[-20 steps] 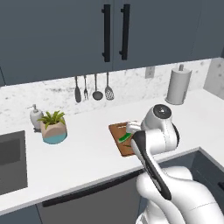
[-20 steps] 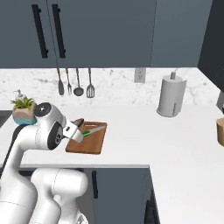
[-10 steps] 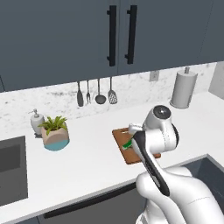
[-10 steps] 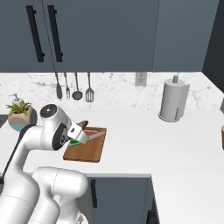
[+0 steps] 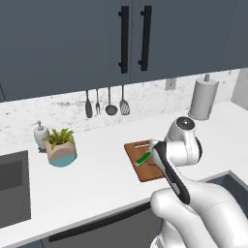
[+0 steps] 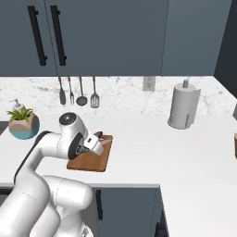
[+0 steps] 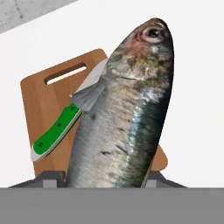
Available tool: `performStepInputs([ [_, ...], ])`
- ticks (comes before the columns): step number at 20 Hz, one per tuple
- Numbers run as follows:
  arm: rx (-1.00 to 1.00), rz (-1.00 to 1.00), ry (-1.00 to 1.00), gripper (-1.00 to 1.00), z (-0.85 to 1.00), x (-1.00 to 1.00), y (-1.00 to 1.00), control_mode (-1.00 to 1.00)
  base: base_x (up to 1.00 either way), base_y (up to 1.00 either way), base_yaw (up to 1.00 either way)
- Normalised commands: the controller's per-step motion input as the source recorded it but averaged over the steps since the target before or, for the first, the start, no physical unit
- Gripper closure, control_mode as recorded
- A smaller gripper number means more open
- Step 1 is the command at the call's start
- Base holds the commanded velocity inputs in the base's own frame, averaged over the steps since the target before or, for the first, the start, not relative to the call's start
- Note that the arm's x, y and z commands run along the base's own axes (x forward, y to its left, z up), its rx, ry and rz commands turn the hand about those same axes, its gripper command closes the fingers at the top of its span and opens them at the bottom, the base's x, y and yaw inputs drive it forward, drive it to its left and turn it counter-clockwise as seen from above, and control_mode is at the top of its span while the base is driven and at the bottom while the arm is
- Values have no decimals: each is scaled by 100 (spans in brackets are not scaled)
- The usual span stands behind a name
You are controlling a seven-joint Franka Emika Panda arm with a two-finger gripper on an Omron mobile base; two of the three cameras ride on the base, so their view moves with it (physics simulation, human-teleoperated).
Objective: Pick up the knife from the drawer and place it on the cutting board. Then place the meat from the plate to the cutting board.
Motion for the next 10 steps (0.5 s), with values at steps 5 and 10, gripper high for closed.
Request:
performStepInputs([
  [5, 0, -2, 0, 100, -38, 27, 1, -100, 0, 0, 0],
  [10, 0, -3, 0, 100, -42, 15, 6, -100, 0, 0, 0],
])
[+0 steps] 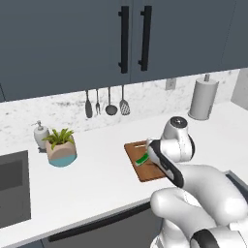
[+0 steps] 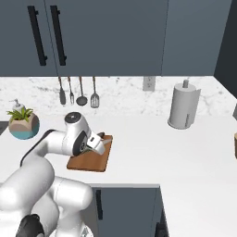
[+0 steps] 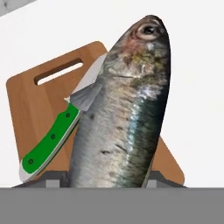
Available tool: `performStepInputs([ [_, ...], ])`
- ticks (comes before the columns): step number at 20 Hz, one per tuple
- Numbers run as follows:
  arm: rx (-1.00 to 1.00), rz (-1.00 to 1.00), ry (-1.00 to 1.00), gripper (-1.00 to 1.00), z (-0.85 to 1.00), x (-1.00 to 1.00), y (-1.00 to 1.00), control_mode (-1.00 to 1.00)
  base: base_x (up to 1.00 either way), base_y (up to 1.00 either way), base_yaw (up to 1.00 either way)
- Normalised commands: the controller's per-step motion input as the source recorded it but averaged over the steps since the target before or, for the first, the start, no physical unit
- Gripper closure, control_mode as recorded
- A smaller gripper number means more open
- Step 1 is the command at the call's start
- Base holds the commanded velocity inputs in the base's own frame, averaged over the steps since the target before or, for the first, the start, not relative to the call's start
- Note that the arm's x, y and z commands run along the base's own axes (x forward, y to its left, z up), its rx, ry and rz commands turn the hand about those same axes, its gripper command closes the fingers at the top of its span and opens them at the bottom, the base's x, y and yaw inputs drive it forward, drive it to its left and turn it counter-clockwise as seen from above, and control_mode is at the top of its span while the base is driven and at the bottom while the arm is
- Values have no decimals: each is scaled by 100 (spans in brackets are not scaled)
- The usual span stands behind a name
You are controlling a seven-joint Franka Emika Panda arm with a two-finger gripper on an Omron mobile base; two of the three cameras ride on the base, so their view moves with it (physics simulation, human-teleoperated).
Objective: Pick up the knife from the drawer and place it on the cutting board. Then place the meat from the plate to the cutting board.
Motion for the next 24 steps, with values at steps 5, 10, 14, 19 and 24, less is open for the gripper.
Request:
performStepInputs([
  [5, 0, -2, 0, 100, -48, 6, 4, -100, 0, 0, 0],
  [10, 0, -2, 0, 100, -42, 6, 1, -100, 0, 0, 0],
  [14, 0, -2, 0, 100, -37, 9, 8, -100, 0, 0, 0],
  [19, 0, -1, 0, -100, -26, 7, 19, -100, 0, 0, 0],
  [24, 0, -2, -1, -100, -2, 0, 3, -100, 0, 0, 0],
])
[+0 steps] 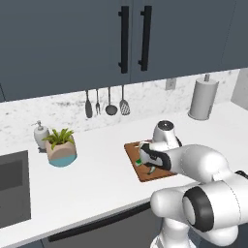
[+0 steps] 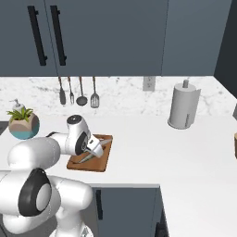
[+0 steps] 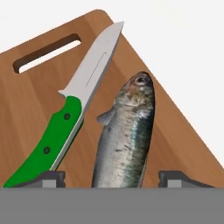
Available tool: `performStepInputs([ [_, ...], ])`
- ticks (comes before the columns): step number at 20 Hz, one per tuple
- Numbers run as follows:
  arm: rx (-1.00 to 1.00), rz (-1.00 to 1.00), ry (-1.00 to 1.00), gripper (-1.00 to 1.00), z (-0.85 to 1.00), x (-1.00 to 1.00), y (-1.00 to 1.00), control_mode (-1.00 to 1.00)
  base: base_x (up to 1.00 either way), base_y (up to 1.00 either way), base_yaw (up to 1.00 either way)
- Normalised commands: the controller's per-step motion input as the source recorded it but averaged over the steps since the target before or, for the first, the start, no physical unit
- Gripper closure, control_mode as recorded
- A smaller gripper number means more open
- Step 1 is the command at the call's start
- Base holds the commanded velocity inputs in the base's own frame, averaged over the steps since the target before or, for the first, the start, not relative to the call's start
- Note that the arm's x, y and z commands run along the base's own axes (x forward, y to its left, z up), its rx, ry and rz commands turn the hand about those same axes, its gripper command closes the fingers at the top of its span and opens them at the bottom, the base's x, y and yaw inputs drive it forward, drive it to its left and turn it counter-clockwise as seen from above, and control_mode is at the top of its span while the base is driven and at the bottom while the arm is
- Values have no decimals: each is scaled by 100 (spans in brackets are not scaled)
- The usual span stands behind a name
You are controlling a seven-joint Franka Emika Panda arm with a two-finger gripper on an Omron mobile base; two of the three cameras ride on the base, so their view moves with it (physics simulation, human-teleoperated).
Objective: Pick up the knife from the drawer and place it on the cutting board. Then place the meat from the plate to the cutting board.
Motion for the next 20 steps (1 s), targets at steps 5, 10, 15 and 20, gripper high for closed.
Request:
performStepInputs([
  [5, 0, -1, -3, -100, 9, -1, 0, -100, 0, 0, 0],
  [10, 2, 0, -12, -100, 47, -23, -5, -100, 0, 0, 0],
  [15, 3, 0, -19, -100, 57, -28, -22, -100, 0, 0, 0],
  [20, 3, 0, -23, -100, 52, -33, -29, -100, 0, 0, 0],
])
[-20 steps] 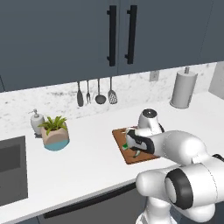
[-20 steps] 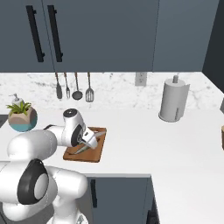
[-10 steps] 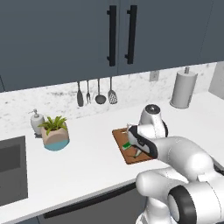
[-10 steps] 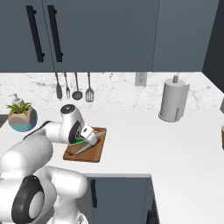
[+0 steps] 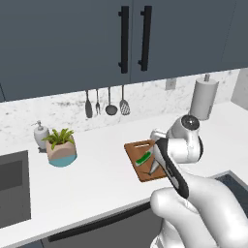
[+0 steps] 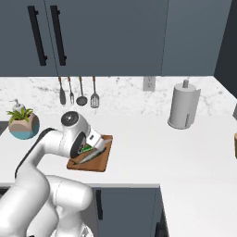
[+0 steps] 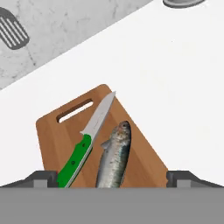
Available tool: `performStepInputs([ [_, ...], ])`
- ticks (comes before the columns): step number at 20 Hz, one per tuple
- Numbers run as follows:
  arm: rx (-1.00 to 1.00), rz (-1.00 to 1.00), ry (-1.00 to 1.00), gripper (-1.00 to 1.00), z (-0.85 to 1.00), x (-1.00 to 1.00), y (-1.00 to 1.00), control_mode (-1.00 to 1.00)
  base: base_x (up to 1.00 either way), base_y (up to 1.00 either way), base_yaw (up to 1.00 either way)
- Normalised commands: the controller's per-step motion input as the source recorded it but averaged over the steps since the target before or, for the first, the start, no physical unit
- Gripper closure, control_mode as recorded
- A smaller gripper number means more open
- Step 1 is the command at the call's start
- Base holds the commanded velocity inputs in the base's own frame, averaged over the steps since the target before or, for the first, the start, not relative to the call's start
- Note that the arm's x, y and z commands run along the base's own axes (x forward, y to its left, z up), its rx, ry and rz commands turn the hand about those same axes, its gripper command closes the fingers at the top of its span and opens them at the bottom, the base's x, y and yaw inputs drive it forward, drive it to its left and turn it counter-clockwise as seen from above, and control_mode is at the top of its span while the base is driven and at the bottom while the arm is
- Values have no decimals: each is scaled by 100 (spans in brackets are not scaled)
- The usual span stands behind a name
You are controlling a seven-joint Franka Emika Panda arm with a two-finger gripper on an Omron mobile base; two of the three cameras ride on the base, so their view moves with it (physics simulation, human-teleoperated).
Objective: Pick up the knife from the drawer and place it on the cutting board. Then place the meat from the plate to the cutting board.
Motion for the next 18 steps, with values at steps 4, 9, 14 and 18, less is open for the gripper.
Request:
performStepInputs([
  [4, 3, 0, -13, -100, 69, -30, -17, -100, 0, 0, 0],
  [9, 0, 0, -4, -100, 79, -28, -7, -100, 0, 0, 0],
  [14, 0, 0, 0, -100, 76, -21, 0, -100, 0, 0, 0],
  [18, 0, 0, 0, -100, 48, -17, 0, -100, 0, 0, 0],
])
